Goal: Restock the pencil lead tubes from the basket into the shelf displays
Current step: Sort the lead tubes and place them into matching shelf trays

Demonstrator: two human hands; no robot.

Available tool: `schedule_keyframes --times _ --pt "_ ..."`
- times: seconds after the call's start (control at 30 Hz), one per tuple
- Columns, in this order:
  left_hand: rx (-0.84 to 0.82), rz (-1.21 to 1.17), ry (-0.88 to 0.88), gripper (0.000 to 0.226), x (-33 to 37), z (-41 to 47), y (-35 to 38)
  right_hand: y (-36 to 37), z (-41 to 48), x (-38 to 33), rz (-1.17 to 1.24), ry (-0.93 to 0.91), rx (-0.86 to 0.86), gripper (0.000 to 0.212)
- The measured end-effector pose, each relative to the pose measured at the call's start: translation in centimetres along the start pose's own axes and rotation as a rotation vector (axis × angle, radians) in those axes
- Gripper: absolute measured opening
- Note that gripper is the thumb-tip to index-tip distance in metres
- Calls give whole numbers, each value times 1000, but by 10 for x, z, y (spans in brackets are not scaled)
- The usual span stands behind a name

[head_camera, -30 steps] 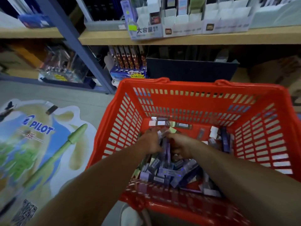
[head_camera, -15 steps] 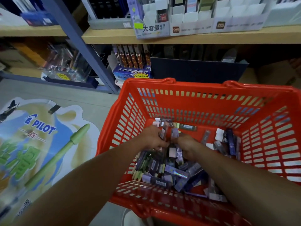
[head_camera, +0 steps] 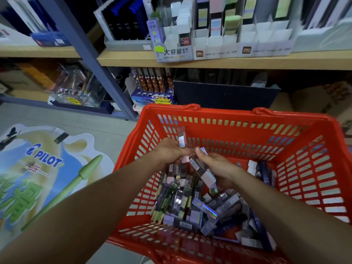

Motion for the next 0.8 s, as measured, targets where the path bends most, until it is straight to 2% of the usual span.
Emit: schedule_keyframes --times 0.1,0.17,0.23,0.33,0.47,0.53,0.67,0.7,0.8 --pt "7 -64 5 34 6 -4 -1 5 -11 -16 86 -76 -121 25" --pt "-7 -36 41 28 14 -9 -4 2 -19 -28 139 -99 -144 7" --pt "-61 103 80 30 22 -18 -8 -4 -27 -37 186 -84 -151 5" --pt "-242 329 80 32 36 -39 -11 -10 -38 -56 286 -96 -150 5" --pt "-399 552 74 27 67 -69 -24 -8 -53 -92 376 -200 -131 25" --pt "-436 653 120 21 87 -83 -29 -5 -61 -108 326 -241 -98 34" --pt "-377 892 339 2 131 -109 -34 7 -79 -140 202 -315 -154 34" --pt "-326 889 390 9 143 -114 -39 6 -84 -149 169 -350 -154 30" --pt "-121 621 484 21 175 -121 -75 -9 -99 -179 124 -461 -43 17"
Point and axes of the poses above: each hand's wrist, its own z-axis towards the middle knuckle, its own y-axis out of the palm, x = y × z, the point moved 8 cm from there along z, towards the middle knuckle, and after that the axes turned 3 degrees about -x, right-handed, at the moved point
